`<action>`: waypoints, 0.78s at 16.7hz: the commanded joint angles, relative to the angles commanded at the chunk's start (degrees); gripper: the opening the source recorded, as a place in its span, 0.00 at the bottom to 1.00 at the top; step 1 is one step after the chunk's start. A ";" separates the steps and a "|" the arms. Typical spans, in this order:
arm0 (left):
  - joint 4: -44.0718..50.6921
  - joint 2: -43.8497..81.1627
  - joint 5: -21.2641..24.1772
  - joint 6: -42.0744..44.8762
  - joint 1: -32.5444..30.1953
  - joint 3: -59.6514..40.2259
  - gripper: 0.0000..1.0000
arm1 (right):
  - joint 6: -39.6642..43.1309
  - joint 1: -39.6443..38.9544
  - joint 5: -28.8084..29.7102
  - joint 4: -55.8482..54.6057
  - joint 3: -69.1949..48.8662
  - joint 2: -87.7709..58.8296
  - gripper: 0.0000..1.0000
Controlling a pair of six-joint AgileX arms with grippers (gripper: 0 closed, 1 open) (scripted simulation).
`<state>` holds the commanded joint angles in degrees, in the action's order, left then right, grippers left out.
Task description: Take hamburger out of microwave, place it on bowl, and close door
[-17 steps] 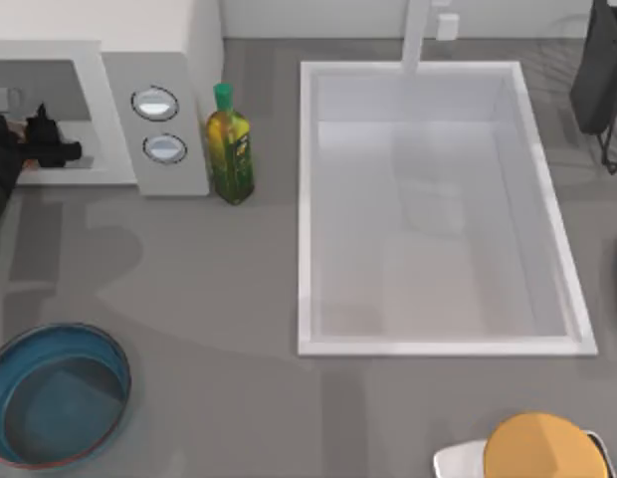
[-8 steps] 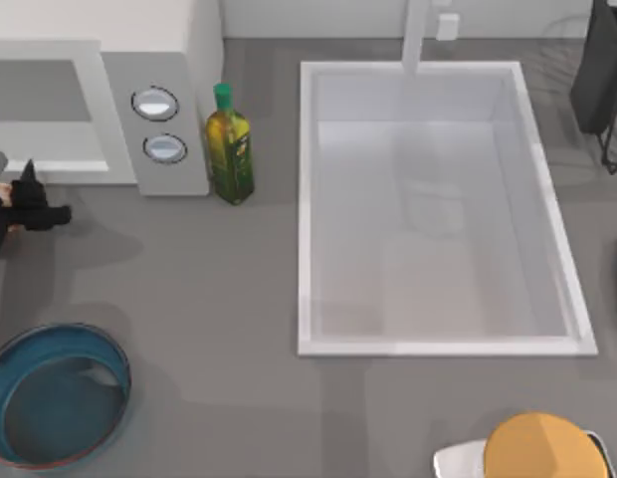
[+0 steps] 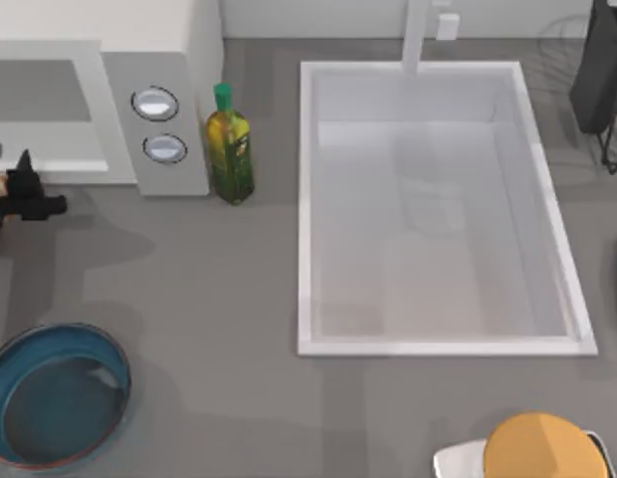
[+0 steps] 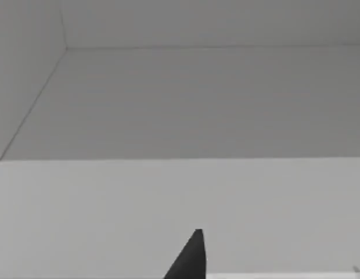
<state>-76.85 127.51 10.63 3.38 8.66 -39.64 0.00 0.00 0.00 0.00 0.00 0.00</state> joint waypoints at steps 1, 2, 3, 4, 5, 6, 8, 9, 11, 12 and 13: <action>1.79 -1.79 -0.03 0.01 0.00 0.00 0.00 | 0.00 0.00 0.00 0.00 0.00 0.00 1.00; 3.85 -3.83 -0.05 0.02 0.01 0.02 0.00 | 0.00 0.00 0.00 0.00 0.00 0.00 1.00; 6.10 -6.04 -0.08 0.03 0.01 0.03 0.00 | 0.00 0.00 0.00 0.00 0.00 0.00 1.00; 8.48 -8.35 -0.11 0.04 0.02 0.05 0.00 | 0.00 0.00 0.00 0.00 0.00 0.00 1.00; 10.89 -10.70 -0.14 0.05 0.02 0.05 0.00 | 0.00 0.00 0.00 0.00 0.00 0.00 1.00; 13.25 -13.00 -0.17 0.07 0.03 0.05 0.00 | 0.00 0.00 0.00 0.00 0.00 0.00 1.00; 17.48 -17.13 -0.21 0.09 0.05 0.00 0.00 | 0.00 0.00 0.00 0.00 0.00 0.00 1.00; 19.20 -18.80 -0.23 0.10 0.06 -0.02 0.00 | 0.00 0.00 0.00 0.00 0.00 0.00 1.00; 21.47 -20.99 -0.25 0.12 0.07 -0.08 0.00 | 0.00 0.00 0.00 0.00 0.00 0.00 1.00; 21.87 -21.37 -0.25 0.12 0.08 -0.09 0.00 | 0.00 0.00 0.00 0.00 0.00 0.00 1.00; 21.87 -21.37 -0.25 0.12 0.08 -0.09 0.00 | 0.00 0.00 0.00 0.00 0.00 0.00 1.00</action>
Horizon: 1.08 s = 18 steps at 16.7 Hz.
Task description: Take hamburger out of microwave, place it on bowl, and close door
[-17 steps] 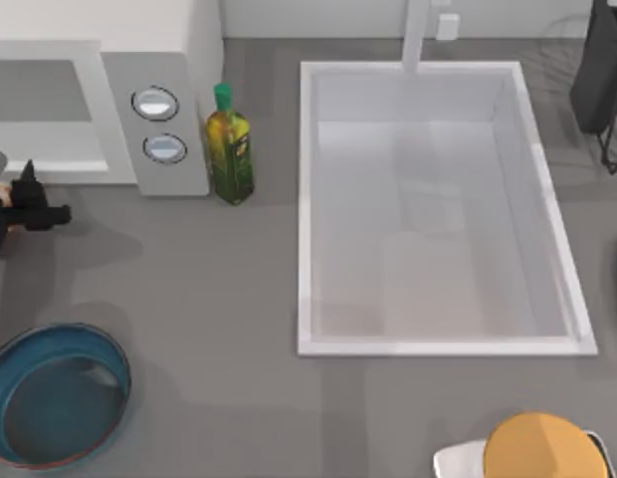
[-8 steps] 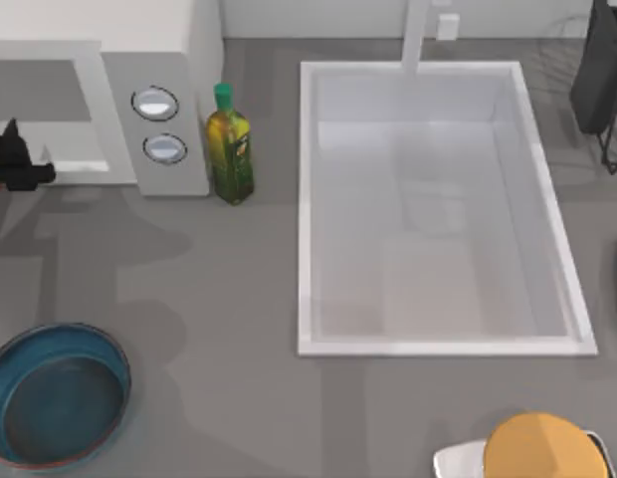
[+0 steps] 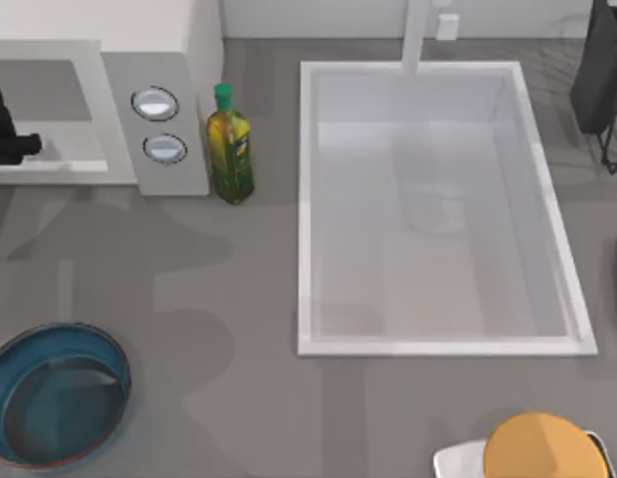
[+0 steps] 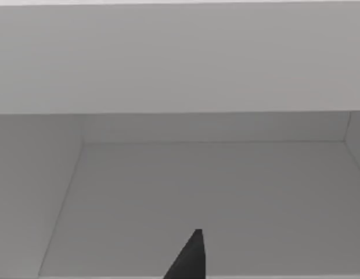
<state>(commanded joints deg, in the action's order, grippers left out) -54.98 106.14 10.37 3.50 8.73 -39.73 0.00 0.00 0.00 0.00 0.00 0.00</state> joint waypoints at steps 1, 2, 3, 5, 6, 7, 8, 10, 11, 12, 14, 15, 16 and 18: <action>0.00 0.00 0.00 0.00 0.00 0.00 0.00 | 0.00 0.00 0.00 0.00 0.00 0.00 1.00; 0.00 0.00 0.00 0.00 0.00 0.00 0.00 | 0.00 0.00 0.00 0.00 0.00 0.00 1.00; -0.15 0.20 -0.02 0.10 -0.04 0.06 0.00 | 0.00 0.00 0.00 0.00 0.00 0.00 1.00; 0.39 0.27 -0.41 -0.43 -0.26 -0.20 0.00 | 0.00 0.00 0.00 0.00 0.00 0.00 1.00; 1.51 0.38 -1.18 -1.52 -0.70 -0.75 0.00 | 0.00 0.00 0.00 0.00 0.00 0.00 1.00; 3.20 0.52 -2.32 -3.18 -1.35 -1.57 0.00 | 0.00 0.00 0.00 0.00 0.00 0.00 1.00; 5.48 0.65 -3.78 -5.41 -2.20 -2.63 0.00 | 0.00 0.00 0.00 0.00 0.00 0.00 1.00; 12.05 0.90 -7.68 -11.86 -4.48 -5.47 0.00 | 0.00 0.00 0.00 0.00 0.00 0.00 1.00; 16.21 1.02 -9.96 -15.91 -5.84 -7.15 0.00 | 0.00 0.00 0.00 0.00 0.00 0.00 1.00; 20.89 1.15 -12.41 -20.46 -7.34 -8.98 0.00 | 0.00 0.00 0.00 0.00 0.00 0.00 1.00; 31.54 1.43 -17.69 -30.96 -10.69 -13.02 0.00 | 0.00 0.00 0.00 0.00 0.00 0.00 1.00; 37.36 1.62 -20.44 -36.88 -12.51 -15.17 0.00 | 0.00 0.00 0.00 0.00 0.00 0.00 1.00; 43.40 1.88 -23.17 -43.10 -14.39 -17.34 0.00 | 0.00 0.00 0.00 0.00 0.00 0.00 1.00; 56.05 2.64 -28.50 -56.20 -18.27 -21.57 0.00 | 0.00 0.00 0.00 0.00 0.00 0.00 1.00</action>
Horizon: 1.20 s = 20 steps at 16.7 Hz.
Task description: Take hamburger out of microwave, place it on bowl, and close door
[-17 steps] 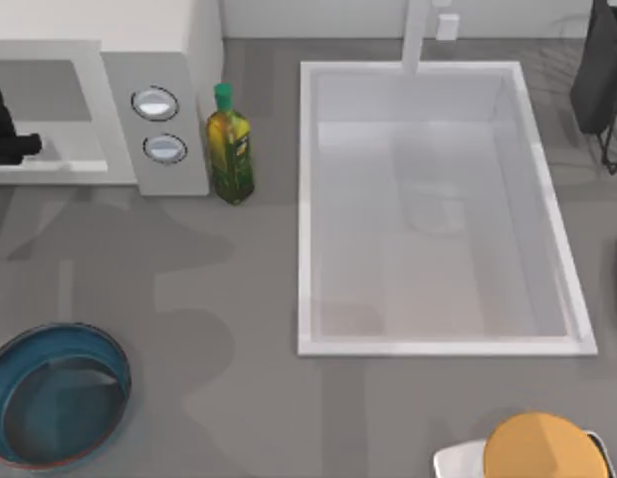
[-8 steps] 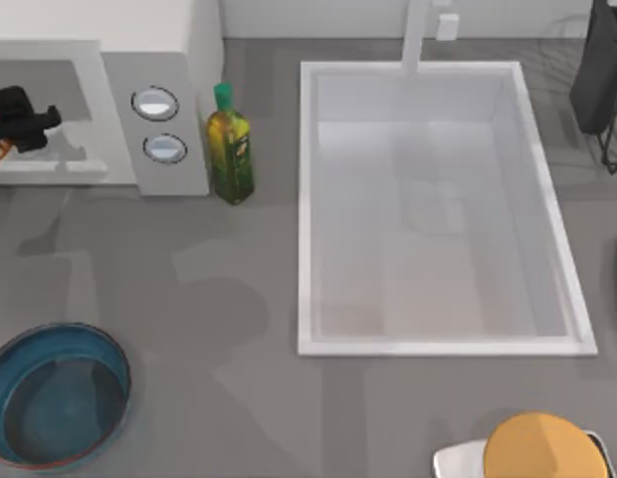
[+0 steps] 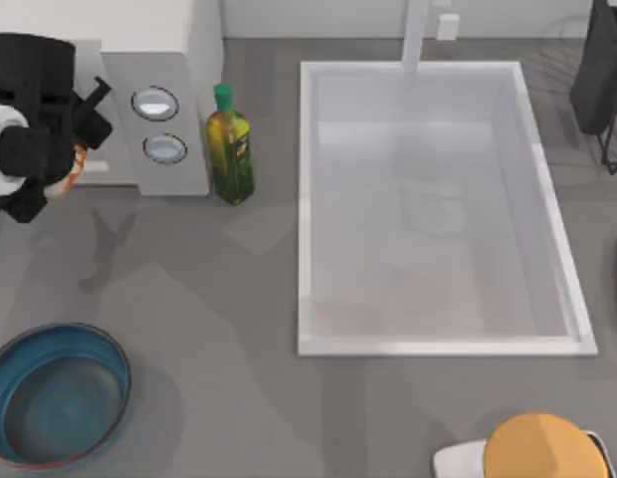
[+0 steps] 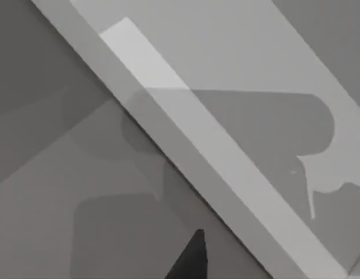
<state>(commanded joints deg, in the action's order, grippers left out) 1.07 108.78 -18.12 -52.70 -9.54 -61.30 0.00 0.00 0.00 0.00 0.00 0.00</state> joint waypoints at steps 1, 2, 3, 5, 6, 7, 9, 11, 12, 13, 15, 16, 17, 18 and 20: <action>6.57 0.55 -2.56 -6.79 -1.98 -2.02 0.00 | 0.00 0.00 0.00 0.00 0.00 0.00 1.00; 13.26 1.27 -4.98 -13.72 -3.98 -3.93 0.00 | 0.00 0.00 0.00 0.00 0.00 0.00 1.00; 20.01 2.14 -7.26 -20.74 -5.98 -5.76 0.00 | 0.00 0.00 0.00 0.00 0.00 0.00 1.00; 33.44 4.35 -11.28 -34.96 -9.93 -9.03 0.00 | 0.00 0.00 0.00 0.00 0.00 0.00 1.00; 40.06 5.67 -13.00 -42.07 -11.84 -10.45 0.00 | 0.00 0.00 0.00 0.00 0.00 0.00 1.00; 46.51 7.16 -14.46 -49.02 -13.68 -11.66 0.00 | 0.00 0.00 0.00 0.00 0.00 0.00 1.00; 58.74 10.45 -16.74 -62.08 -17.13 -13.49 0.00 | 0.00 0.00 0.00 0.00 0.00 0.00 1.00; 69.76 14.05 -18.26 -73.83 -20.26 -14.66 0.00 | 0.00 0.00 0.00 0.00 0.00 0.00 1.00; 74.63 15.90 -18.74 -79.11 -21.68 -15.01 0.00 | 0.00 0.00 0.00 0.00 0.00 0.00 1.00; 78.98 17.69 -19.04 -83.93 -22.97 -15.27 0.00 | 0.00 0.00 0.00 0.00 0.00 0.00 1.00; 86.30 20.86 -19.38 -92.31 -25.18 -15.59 0.00 | 0.00 0.00 0.00 0.00 0.00 0.00 1.00; 89.23 22.18 -19.46 -95.82 -26.10 -15.71 0.00 | 0.00 0.00 0.00 0.00 0.00 0.00 1.00; 91.64 23.28 -19.53 -98.76 -26.88 -15.81 0.00 | 0.00 0.00 0.00 0.00 0.00 0.00 1.00; 93.45 24.14 -19.56 -100.99 -27.48 -15.88 0.00 | 0.00 0.00 0.00 0.00 0.00 0.00 1.00; 95.62 25.23 -19.54 -103.73 -28.24 -15.90 0.00 | 0.00 0.00 0.00 0.00 0.00 0.00 1.00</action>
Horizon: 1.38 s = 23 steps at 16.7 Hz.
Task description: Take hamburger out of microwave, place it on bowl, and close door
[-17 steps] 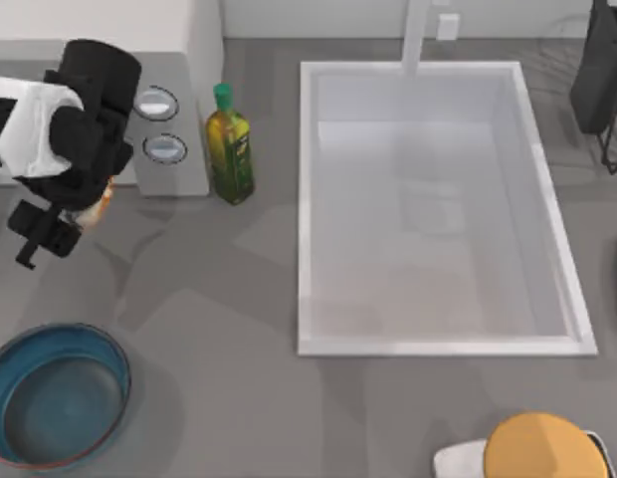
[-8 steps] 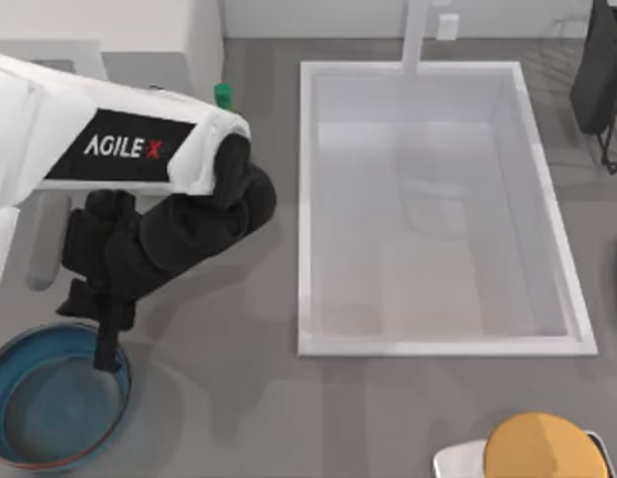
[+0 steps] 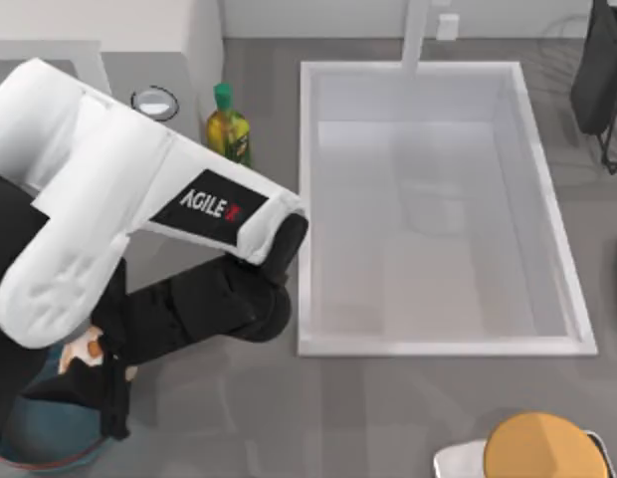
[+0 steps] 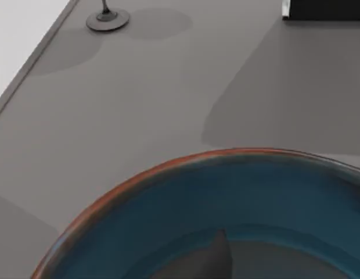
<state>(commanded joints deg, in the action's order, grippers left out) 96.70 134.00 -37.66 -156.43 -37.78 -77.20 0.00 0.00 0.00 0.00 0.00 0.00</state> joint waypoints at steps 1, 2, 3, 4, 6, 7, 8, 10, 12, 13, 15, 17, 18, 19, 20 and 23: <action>0.37 0.22 0.02 -0.52 -0.15 0.01 0.00 | 0.00 0.00 0.00 0.00 0.00 0.00 1.00; 0.37 0.22 0.02 -0.52 -0.15 0.01 0.00 | 0.00 0.00 0.00 0.00 0.00 0.00 1.00; 0.37 0.22 0.02 -0.52 -0.15 0.01 0.00 | 0.00 0.00 0.00 0.00 0.00 0.00 1.00; 0.37 0.22 0.02 -0.52 -0.15 0.01 0.00 | 0.00 0.00 0.00 0.00 0.00 0.00 1.00; 0.11 -0.15 -0.43 -0.48 0.16 -0.46 0.00 | 0.00 0.00 0.00 0.00 0.00 0.00 1.00; 0.07 -0.17 -0.44 -0.47 0.18 -0.42 0.00 | 0.00 0.00 0.00 0.00 0.00 0.00 1.00; -0.14 -0.24 -0.52 -0.40 0.27 -0.23 0.00 | 0.00 0.00 0.00 0.00 0.00 0.00 1.00; -1.02 -0.52 -0.86 -0.14 0.67 0.56 0.00 | 0.00 0.00 0.00 0.00 0.00 0.00 1.00; -2.37 -0.91 -1.39 0.25 1.27 1.79 0.00 | 0.00 0.00 0.00 0.00 0.00 0.00 1.00; -3.16 -1.11 -1.70 0.47 1.62 2.51 0.00 | 0.00 0.00 0.00 0.00 0.00 0.00 1.00; -4.84 -1.44 -2.35 0.93 2.37 4.07 0.00 | 0.00 0.00 0.00 0.00 0.00 0.00 1.00; -6.53 -1.58 -2.99 1.36 3.09 5.66 0.00 | 0.00 0.00 0.00 0.00 0.00 0.00 1.00; -7.32 -1.55 -3.28 1.55 3.43 6.42 0.00 | 0.00 0.00 0.00 0.00 0.00 0.00 1.00; -8.04 -1.42 -3.53 1.73 3.72 7.12 0.00 | 0.00 0.00 0.00 0.00 0.00 0.00 1.00; -8.67 -1.20 -3.73 1.87 3.96 7.75 0.00 | 0.00 0.00 0.00 0.00 0.00 0.00 1.00; -9.71 -0.20 -3.95 2.10 4.30 8.87 0.00 | 0.00 0.00 0.00 0.00 0.00 0.00 1.00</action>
<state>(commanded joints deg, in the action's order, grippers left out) 86.98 133.80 -41.62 -154.32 -33.48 -68.33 0.00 0.00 0.00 0.00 0.00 0.00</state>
